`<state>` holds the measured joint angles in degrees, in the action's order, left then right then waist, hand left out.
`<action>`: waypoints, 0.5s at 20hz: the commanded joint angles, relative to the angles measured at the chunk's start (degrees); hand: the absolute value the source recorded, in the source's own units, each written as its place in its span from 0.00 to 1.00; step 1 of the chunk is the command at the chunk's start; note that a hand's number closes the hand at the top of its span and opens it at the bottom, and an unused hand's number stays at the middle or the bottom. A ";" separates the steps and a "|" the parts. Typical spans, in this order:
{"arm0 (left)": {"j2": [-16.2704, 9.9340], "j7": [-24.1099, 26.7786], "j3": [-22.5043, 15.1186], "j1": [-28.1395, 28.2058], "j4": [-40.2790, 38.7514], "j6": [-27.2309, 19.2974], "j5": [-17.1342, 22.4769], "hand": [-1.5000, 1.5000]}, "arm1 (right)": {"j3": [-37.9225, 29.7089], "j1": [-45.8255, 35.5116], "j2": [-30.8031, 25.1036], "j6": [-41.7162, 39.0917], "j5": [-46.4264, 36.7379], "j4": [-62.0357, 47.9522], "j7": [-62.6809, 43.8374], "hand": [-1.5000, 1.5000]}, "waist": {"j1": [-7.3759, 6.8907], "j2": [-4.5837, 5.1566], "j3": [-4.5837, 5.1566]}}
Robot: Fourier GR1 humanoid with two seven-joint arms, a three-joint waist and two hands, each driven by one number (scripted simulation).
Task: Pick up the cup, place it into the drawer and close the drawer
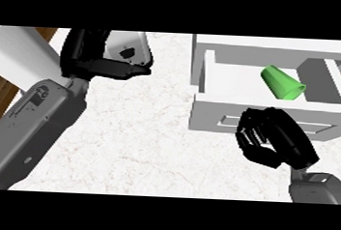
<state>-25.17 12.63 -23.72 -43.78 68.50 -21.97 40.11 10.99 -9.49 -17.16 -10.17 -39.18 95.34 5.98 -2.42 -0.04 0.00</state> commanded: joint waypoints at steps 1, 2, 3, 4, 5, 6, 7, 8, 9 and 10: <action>-3.82 -1.00 2.10 4.46 4.56 0.10 -0.32 0.00 | 5.00 -4.64 1.35 3.81 -9.41 -9.13 0.50 1.00 | 0.21 0.03 -0.02; -4.52 -0.45 2.39 6.28 5.93 2.28 0.60 0.00 | 4.80 -6.11 1.09 5.75 -11.48 -13.25 1.56 1.00 | -0.28 0.13 -0.03; -3.51 -1.26 2.22 5.54 5.04 1.51 0.18 0.00 | 6.05 -7.53 2.94 9.05 -13.60 -18.30 3.48 1.00 | -0.01 0.32 -0.06; -4.16 0.82 2.34 9.82 8.63 1.59 -0.18 0.00 | 3.41 -10.12 1.81 8.73 -12.59 -21.52 4.52 1.00 | -0.25 0.20 -0.05; -6.18 1.60 4.04 10.72 7.12 6.24 0.95 0.00 | 5.04 -11.82 4.79 10.27 -14.42 -24.22 2.94 1.00 | 0.09 0.33 -0.02; -4.02 1.66 3.80 9.56 6.91 2.95 -0.42 0.00 | 3.19 -13.72 4.40 12.40 -13.87 -31.14 7.03 1.00 | 0.22 0.47 -0.07; -6.48 3.21 4.36 13.97 8.16 6.13 -0.10 0.00 | 1.72 -15.92 5.44 12.76 -12.96 -33.48 6.79 1.00 | -0.07 0.42 -0.05; -5.88 1.41 5.07 12.64 8.89 4.93 -0.10 0.00 | 0.95 -18.34 5.39 13.70 -13.71 -38.04 8.13 1.00 | 0.35 0.39 -0.06; -7.31 2.44 6.43 16.13 10.40 7.55 1.17 0.00 | 0.22 -20.19 6.37 14.38 -13.21 -39.97 8.75 1.00 | 0.21 0.35 -0.05; -6.01 3.19 5.39 15.18 9.33 6.45 -0.72 0.00 | -2.58 -21.90 4.61 15.82 -11.71 -45.31 12.95 1.00 | 0.31 0.53 -0.08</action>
<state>-30.53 14.45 -19.39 -32.02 76.33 -17.11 40.18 12.05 -24.90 -12.80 1.69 -51.05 63.37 13.30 -2.28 0.31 -0.05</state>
